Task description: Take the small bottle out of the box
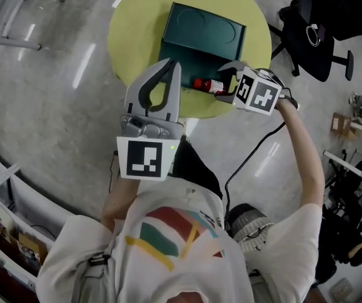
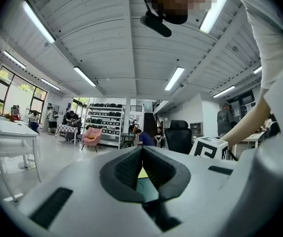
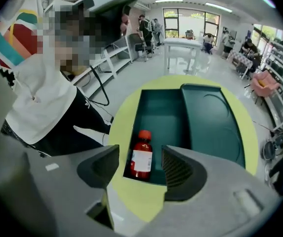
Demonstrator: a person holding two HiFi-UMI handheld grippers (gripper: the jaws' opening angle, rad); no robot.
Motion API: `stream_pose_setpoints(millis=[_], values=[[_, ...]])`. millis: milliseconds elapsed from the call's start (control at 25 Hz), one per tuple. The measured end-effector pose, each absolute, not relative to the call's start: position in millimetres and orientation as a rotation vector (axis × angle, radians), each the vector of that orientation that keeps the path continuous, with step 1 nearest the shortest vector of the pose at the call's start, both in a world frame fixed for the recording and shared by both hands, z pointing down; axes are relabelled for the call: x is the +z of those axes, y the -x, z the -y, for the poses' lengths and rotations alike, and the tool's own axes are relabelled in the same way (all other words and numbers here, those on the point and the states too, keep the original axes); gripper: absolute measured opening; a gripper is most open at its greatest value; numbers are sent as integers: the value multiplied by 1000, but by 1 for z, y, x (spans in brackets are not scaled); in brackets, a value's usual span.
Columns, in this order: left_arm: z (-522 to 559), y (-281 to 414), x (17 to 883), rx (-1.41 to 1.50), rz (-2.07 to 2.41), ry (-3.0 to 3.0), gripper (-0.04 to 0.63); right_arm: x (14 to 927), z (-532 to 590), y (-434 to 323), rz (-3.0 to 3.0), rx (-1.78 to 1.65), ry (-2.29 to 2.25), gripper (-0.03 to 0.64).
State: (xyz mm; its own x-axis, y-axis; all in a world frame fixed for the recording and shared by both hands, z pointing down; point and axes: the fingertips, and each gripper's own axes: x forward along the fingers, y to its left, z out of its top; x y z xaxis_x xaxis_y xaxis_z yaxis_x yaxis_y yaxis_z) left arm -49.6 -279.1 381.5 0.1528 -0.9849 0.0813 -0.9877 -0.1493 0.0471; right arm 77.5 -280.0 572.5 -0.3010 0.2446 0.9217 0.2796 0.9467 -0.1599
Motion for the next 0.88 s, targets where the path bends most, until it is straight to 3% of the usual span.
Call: stream_pose_setpoints(millis=[880], values=[[282,72,421,74,2004,-2206,15,644,286,-88,1579,-57,535,224]])
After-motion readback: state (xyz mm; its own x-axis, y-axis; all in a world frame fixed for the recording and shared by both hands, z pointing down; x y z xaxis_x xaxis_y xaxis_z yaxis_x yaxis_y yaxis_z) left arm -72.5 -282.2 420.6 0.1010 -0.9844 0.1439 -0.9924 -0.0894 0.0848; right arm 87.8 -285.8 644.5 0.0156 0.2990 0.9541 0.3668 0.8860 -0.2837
